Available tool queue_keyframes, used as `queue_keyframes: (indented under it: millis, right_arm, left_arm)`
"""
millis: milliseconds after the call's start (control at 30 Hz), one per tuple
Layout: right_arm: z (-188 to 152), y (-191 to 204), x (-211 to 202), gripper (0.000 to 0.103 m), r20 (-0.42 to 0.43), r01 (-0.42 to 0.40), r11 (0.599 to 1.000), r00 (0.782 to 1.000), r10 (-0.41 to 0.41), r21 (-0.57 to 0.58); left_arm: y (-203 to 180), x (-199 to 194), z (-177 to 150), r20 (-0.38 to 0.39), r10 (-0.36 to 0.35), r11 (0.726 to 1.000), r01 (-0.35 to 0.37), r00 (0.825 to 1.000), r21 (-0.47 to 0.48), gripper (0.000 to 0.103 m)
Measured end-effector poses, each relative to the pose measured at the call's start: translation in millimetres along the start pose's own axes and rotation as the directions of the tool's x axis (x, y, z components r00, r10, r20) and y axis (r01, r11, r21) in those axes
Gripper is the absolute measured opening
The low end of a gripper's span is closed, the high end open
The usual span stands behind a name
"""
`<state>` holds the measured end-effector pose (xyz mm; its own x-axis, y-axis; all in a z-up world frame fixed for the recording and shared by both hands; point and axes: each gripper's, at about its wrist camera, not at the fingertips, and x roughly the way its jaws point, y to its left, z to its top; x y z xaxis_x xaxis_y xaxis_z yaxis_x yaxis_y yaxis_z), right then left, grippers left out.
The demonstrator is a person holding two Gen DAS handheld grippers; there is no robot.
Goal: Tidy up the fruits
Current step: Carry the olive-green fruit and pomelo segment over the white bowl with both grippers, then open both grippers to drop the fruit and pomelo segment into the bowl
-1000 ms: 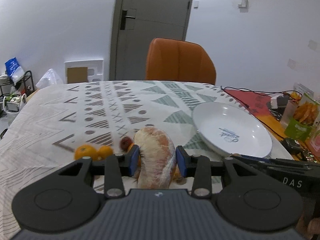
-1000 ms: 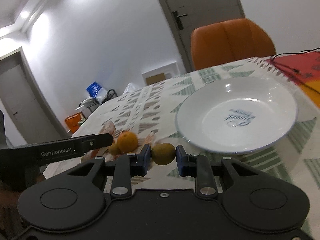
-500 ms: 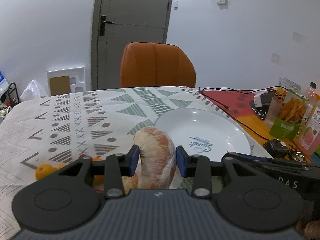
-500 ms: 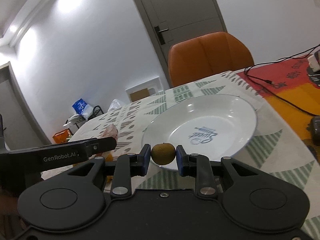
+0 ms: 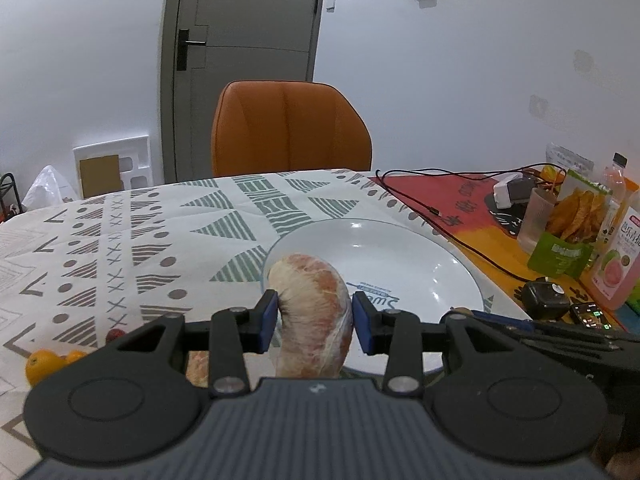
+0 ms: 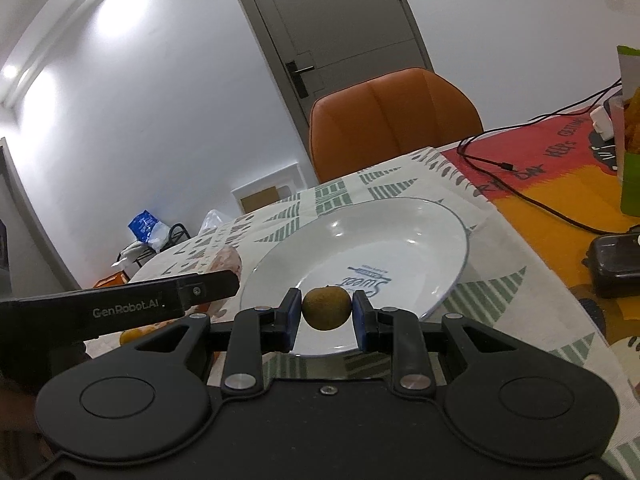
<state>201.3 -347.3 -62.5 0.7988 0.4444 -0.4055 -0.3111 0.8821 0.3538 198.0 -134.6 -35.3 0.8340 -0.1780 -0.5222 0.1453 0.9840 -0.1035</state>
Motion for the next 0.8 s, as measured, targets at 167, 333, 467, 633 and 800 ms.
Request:
queue_keyframes:
  millis: [167,333,467,633,800]
  right_arm:
    - [0.9,-7.1,0.5,0.026,0.002,0.019,1.000,1.000,-0.019,0.013]
    - [0.1,-10.0,0.0,0.027,0.001,0.029,0.999,1.000,-0.029,0.020]
    - [0.1,-11.1,-2.3,0.029,0.010,0.037,0.999,0.999,-0.037,0.026]
    - [-2.5,-11.7,-8.0,0.033,0.014,0.035,0.998,0.999,-0.035,0.044]
    - [-4.3,-11.6,-10.8,0.067,0.028,0.050,0.996,0.998,-0.052,0.069]
  left_arm:
    - [-9.4,9.0,3.4,-0.002,-0.019,1.000,0.019,1.000,0.013,0.039]
    - [-14.5,18.3,2.6,-0.020,-0.025,1.000,0.026,0.999,0.007,0.039]
    - [-14.3,22.2,0.0,-0.042,-0.025,1.000,0.024,0.999,-0.014,0.039]
    - [-11.5,9.4,2.7,-0.012,-0.037,0.999,0.036,0.999,-0.021,0.051]
    - [-4.1,-2.8,2.9,0.011,0.010,0.999,-0.010,1.000,-0.036,0.072]
